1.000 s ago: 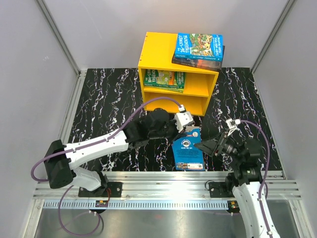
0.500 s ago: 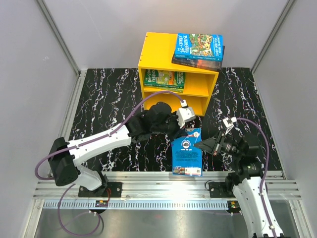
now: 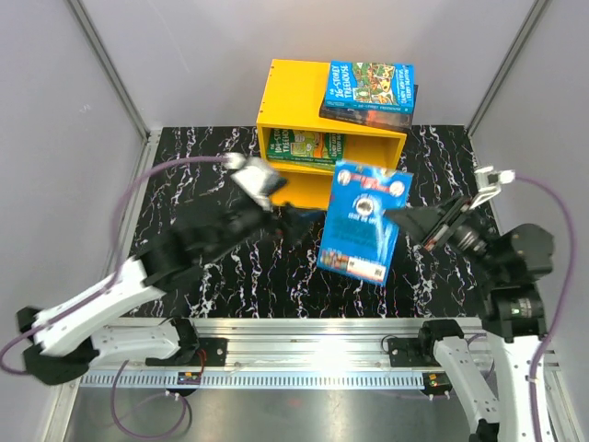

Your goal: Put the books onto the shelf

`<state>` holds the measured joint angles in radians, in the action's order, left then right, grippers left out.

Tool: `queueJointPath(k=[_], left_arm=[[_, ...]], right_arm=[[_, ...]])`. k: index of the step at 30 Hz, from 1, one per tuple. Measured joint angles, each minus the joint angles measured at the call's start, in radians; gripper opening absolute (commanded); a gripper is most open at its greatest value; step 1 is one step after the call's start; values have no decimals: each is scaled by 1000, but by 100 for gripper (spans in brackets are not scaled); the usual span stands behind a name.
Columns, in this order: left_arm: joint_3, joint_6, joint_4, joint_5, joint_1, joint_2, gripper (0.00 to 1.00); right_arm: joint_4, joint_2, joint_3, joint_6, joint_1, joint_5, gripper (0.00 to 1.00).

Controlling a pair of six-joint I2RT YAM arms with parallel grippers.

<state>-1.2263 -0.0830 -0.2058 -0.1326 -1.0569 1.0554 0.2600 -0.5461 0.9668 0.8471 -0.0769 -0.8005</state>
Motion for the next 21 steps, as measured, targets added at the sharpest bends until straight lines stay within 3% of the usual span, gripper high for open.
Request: queueJointPath(k=[4, 8, 16, 21], left_arm=[[69, -53, 3, -197, 4, -261, 99], [129, -121, -17, -303, 5, -409, 98], [258, -267, -132, -313, 5, -446, 94], [274, -309, -166, -293, 5, -456, 93]], right_arm=[[-18, -138, 250, 65, 0, 187, 0], [-80, -271, 337, 192, -2, 413, 0], [-140, -579, 389, 370, -39, 938, 0], [-183, -740, 498, 415, -126, 1100, 0]])
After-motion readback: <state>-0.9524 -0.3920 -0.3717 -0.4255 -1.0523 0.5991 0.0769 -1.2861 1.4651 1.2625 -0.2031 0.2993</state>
